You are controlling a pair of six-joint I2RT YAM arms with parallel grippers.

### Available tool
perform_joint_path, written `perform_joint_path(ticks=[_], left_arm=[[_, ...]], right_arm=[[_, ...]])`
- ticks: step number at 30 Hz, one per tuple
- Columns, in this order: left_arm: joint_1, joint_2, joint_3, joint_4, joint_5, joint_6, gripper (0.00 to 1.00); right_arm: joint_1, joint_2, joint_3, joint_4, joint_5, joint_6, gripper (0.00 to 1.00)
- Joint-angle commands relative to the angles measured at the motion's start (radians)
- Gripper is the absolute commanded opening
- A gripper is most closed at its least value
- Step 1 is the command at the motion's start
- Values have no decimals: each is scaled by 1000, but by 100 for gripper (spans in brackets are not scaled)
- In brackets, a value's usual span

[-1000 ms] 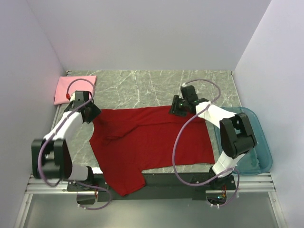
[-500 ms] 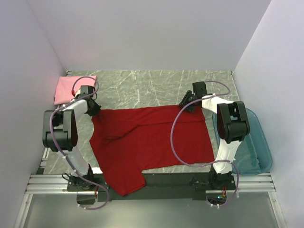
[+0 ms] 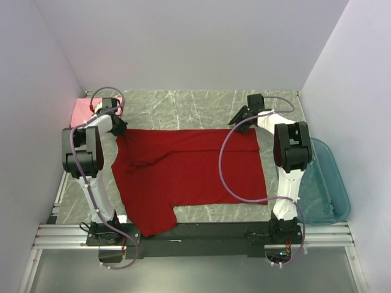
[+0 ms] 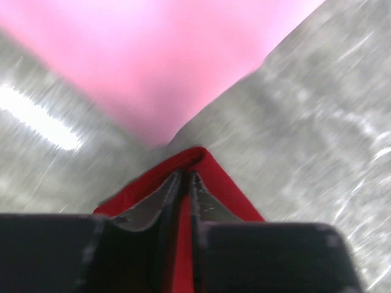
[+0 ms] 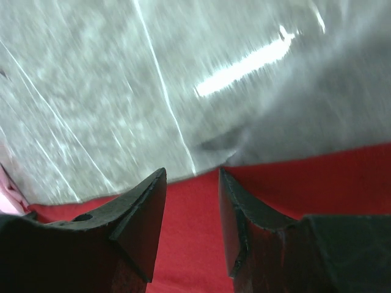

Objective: Fold and stack the t-shirts
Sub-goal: Fold the tshirt

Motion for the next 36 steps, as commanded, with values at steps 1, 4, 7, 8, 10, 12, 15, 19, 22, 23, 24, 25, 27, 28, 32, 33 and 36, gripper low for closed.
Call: perform_joint_path(ticks=[1,4,7,8,10,12,15,19,22,23,24,25,27,28,32,33,36], left_arm=[[6,63,96,-52,-25,2,18],[6,19,108,-60,-40,24,40],[6,-73,89,-66,-59,68,57],[6,-101,81,-69,-60,73,61],[1,-194,47,-75,-62,80,76],[-6,-306,-3,-81,-62,79,87],[-54,-475,-104,-86,-53,59,93],[-149,-699,-287,-83,-53,-5,97],[-247,-877,-471,-29,-46,-61,100],[-270,-956,-555,3,-49,-73,99],[-316,-994,-600,26,-59,-82,100],[-339,-1030,-644,54,-68,-101,99],[-386,-1124,-768,141,-83,-131,99],[-394,-1147,-805,173,-83,-163,100],[-425,-1181,-930,278,-121,-211,99],[-431,-1167,-935,288,-132,-223,99],[-443,-1098,-930,298,-148,-242,100]], right_arm=[[-20,52,86,-54,39,-13,47],[-17,43,118,-46,19,-75,47],[-12,-5,118,-46,-1,-127,48],[-3,-37,117,-52,-1,-141,48],[5,-99,91,-65,5,-184,49],[32,-149,48,-82,17,-220,50],[69,-271,-53,-83,35,-253,53],[118,-443,-205,-85,49,-279,57],[167,-616,-317,-89,60,-302,60],[176,-652,-372,-85,54,-313,61],[186,-685,-398,-83,51,-316,63],[201,-756,-426,-76,43,-319,63],[213,-833,-521,-37,19,-314,67],[216,-907,-552,-27,11,-311,70],[216,-1067,-682,4,-3,-307,77],[216,-1094,-699,10,-7,-310,78],[216,-1177,-744,12,-12,-308,78]])
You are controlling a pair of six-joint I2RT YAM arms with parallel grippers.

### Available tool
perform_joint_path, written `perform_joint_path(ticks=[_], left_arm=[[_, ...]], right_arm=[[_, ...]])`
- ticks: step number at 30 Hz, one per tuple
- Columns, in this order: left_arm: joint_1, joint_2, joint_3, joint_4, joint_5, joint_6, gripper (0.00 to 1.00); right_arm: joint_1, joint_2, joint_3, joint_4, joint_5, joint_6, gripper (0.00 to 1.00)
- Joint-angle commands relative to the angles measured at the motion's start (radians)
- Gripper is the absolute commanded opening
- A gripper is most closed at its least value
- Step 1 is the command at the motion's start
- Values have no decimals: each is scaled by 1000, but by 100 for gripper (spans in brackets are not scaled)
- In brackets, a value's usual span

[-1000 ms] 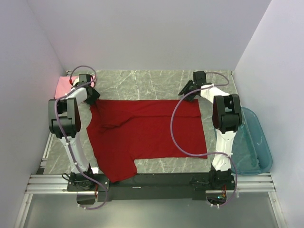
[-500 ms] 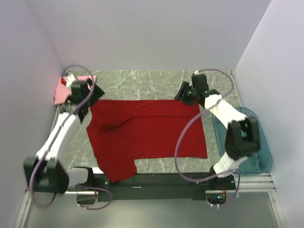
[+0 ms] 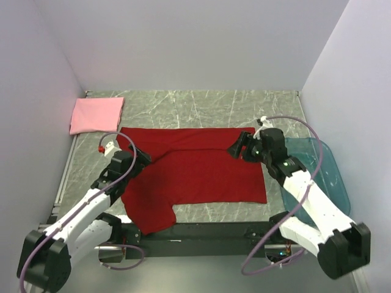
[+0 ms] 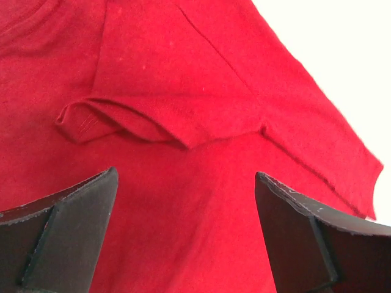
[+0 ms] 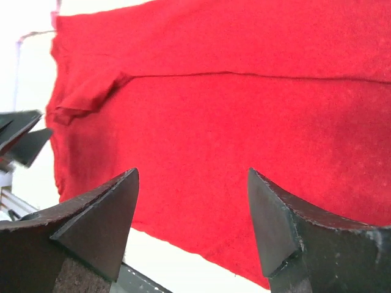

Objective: Fold and stack the t-shirts
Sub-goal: Fold the tshirt

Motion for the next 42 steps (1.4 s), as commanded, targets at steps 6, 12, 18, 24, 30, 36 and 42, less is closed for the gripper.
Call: perform_joint_path(ticks=[6,12,18,24,30,36,42], left_arm=[[-25,136,-28,264,-111,-74,99],[-32,240,1,293,-114,-78,99],[-52,329,24,330,-96,-80,99],[-66,349,49,365,-88,-71,99],[-74,380,89,367,-65,-68,96],[-75,365,129,361,-45,-75,91],[-75,351,190,318,-74,-68,86]], right_arm=[[5,-151,-71,39,4,-27,79],[3,-183,-94,38,3,-32,79],[2,-154,-86,16,-31,-43,79],[5,-160,-93,12,-34,-52,79],[3,-151,-93,5,-49,-61,78],[3,-154,-94,-1,-46,-72,78],[5,-154,-99,-1,-46,-75,78]])
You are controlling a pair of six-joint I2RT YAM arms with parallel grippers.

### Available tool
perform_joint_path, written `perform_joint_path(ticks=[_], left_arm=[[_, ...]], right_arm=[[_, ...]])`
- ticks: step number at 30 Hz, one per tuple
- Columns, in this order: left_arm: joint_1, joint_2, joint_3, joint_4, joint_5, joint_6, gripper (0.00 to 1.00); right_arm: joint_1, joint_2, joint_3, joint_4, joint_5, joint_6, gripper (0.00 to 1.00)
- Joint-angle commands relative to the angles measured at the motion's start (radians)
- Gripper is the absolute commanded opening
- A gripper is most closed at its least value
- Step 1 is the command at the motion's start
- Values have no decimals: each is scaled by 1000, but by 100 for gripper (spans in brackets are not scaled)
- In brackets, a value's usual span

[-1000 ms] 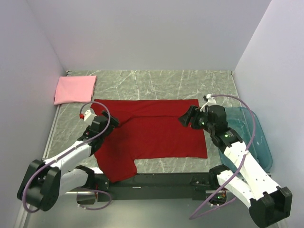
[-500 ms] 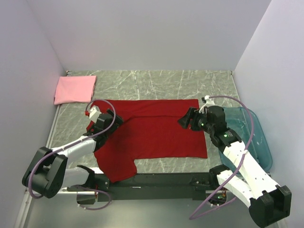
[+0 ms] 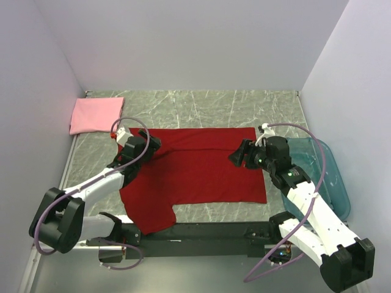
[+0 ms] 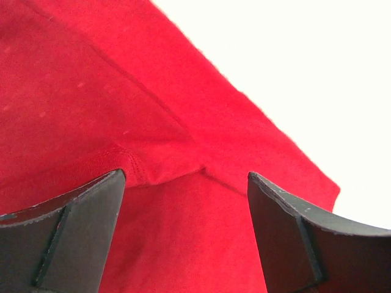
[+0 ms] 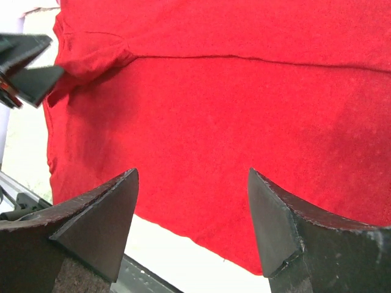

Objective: Fold and stack the t-shirts
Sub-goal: Fold the tshirt

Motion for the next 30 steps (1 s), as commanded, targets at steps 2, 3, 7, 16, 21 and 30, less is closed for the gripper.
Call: perform_joint_path(ticks=[2,3,7,16,21,30], left_arm=[[-4,-21,100,-110,-22,-7,90],[-4,-23,100,-130,-23,-33,92],[-4,-67,27,-154,-39,-93,98],[-9,-123,-53,-185,-37,-121,99],[-9,-69,-60,-150,-45,-114,99],[-9,42,-49,-76,-88,-87,99]], right_arm=[[3,-3,-3,7,-6,-19,78],[3,-8,-3,2,-6,-20,78],[5,-13,-16,7,0,-22,78],[3,-13,-32,18,-12,-19,78],[3,-11,-42,30,-26,-14,78],[3,-25,-50,22,-25,-23,77]])
